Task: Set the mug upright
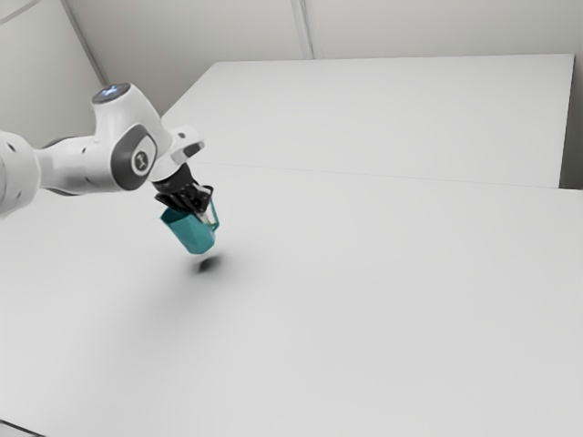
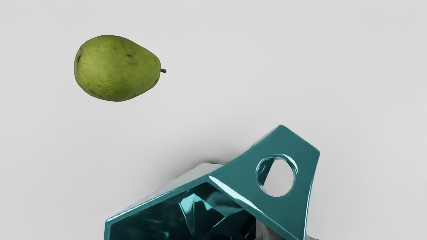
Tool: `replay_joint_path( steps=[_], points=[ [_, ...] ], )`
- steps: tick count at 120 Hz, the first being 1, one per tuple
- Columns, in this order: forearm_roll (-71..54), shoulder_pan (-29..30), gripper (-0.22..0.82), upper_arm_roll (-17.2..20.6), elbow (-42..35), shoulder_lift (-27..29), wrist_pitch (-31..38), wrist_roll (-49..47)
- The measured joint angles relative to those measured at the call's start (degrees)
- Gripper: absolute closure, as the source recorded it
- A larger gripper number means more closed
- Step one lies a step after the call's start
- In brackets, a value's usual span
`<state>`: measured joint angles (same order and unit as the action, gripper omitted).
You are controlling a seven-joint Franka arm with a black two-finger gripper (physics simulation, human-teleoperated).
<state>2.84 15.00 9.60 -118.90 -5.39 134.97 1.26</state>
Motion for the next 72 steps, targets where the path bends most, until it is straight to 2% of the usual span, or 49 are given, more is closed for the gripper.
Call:
replay_joint_path(
  steps=[65,67,72],
  points=[
    [-0.20,-1.32,0.79,0.58,-0.65,-5.60,2.13,-12.32],
    [-0.20,-1.32,0.78,0.58,-0.65,-5.63,2.12,-12.57],
    [-0.03,-1.30,0.69,0.58,-0.56,-5.62,2.06,-12.95]
  ],
)
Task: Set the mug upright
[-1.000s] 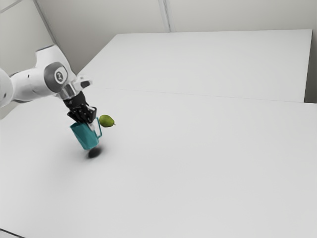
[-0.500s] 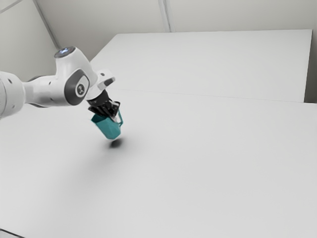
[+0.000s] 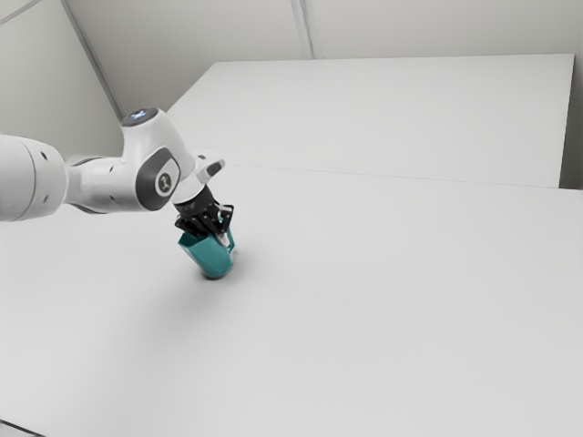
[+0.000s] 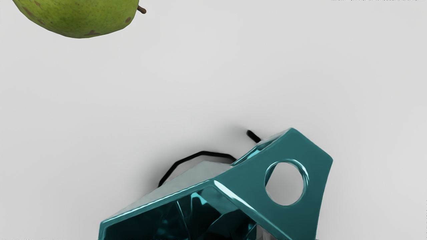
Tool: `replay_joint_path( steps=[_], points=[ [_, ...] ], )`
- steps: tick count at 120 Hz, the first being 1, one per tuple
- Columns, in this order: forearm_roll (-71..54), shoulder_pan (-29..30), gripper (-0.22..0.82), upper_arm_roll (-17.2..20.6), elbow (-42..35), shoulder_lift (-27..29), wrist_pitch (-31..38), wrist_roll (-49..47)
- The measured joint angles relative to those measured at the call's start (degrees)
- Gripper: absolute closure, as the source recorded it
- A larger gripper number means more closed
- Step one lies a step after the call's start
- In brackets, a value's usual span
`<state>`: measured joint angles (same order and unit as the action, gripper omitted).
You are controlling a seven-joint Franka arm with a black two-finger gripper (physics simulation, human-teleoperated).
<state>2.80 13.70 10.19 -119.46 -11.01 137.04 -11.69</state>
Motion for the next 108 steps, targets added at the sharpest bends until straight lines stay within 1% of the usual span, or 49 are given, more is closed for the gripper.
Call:
replay_joint_path(
  steps=[13,19,28,39,53,69,80,108],
  points=[
    [0.31,0.03,0.45,0.00,0.22,0.47,-0.20,-0.82],
    [0.32,0.03,0.35,0.00,0.27,0.95,-0.33,-1.15],
    [0.07,0.03,0.25,0.00,0.33,2.13,-0.94,-1.59],
    [-0.10,-0.16,0.16,0.00,0.48,3.87,-2.23,-2.03],
    [-0.14,-0.80,0.09,-0.06,1.62,5.84,-4.91,-2.45],
    [-0.30,-2.25,0.05,-0.26,4.28,7.15,-9.60,-2.20],
    [-3.58,-2.67,0.03,-0.33,7.59,7.61,-12.65,-0.88],
    [-9.80,-5.34,0.01,-0.28,18.65,8.68,-23.51,1.81]
  ],
)
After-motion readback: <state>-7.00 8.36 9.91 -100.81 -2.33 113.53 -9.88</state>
